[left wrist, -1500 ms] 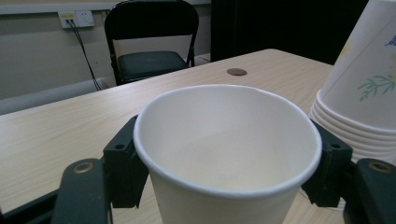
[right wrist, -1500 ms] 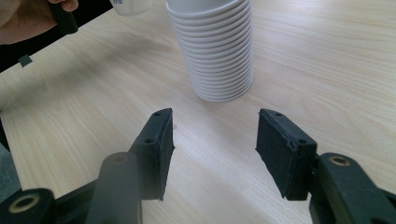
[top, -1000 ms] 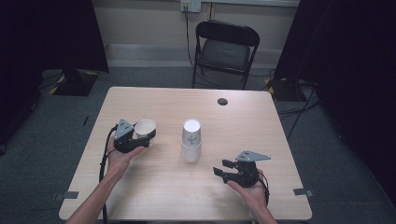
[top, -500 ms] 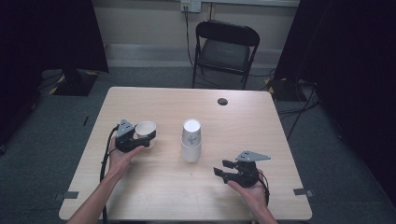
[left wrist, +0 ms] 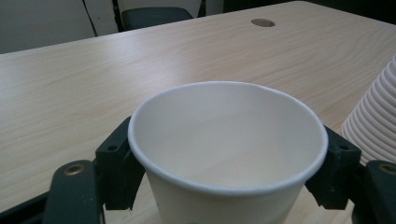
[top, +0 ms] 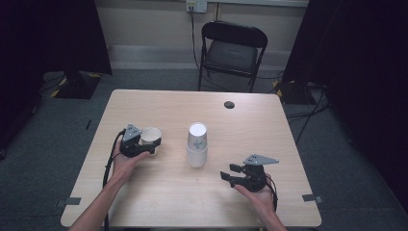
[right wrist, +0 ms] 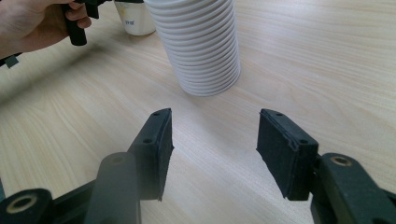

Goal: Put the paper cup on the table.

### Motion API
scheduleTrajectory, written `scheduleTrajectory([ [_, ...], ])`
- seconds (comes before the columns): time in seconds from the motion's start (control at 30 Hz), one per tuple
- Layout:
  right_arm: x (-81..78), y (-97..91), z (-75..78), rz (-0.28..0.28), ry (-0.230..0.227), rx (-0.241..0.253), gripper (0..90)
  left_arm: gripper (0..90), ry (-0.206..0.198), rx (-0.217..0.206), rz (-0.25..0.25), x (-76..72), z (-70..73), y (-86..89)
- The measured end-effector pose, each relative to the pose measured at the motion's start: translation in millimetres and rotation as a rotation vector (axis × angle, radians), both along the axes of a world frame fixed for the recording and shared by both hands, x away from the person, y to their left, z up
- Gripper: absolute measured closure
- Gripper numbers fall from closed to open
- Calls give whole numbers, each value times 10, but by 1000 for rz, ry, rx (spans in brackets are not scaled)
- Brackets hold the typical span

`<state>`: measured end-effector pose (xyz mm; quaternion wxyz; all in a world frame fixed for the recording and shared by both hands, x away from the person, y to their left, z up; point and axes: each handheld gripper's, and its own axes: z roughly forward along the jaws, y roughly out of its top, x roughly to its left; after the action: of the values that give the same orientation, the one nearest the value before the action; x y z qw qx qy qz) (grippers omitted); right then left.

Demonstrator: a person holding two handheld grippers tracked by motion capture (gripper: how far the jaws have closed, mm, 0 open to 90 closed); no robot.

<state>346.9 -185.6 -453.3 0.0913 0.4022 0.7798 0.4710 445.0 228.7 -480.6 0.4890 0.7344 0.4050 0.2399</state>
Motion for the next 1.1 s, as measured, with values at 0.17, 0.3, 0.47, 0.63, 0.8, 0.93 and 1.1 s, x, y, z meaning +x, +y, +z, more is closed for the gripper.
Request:
scheduleTrajectory([
  [0.17, -2, -2, -8, 6, 7, -2, 443, 241, 28, 12, 6, -24, 14, 15],
  [0.3, -5, -22, -7, 5, 4, -1, 436, 227, 64, 30, 5, -23, -8, 42],
  [0.47, -23, -50, -13, 4, 7, 1, 429, 199, 78, 45, 22, -8, -22, 30],
  [0.63, -19, -57, -13, -1, 8, 5, 424, 156, 77, 63, 23, -4, -29, 5],
  [0.8, -22, -51, -20, 6, 9, 0, 433, 158, 81, 58, 29, -1, -37, -5],
  [0.93, -6, -46, -30, 4, 12, 0, 430, 156, 77, 46, 39, -17, -9, 36],
  [1.1, -6, -44, -27, -1, 10, -2, 429, 157, 59, 43, 51, -47, 37, 67],
])
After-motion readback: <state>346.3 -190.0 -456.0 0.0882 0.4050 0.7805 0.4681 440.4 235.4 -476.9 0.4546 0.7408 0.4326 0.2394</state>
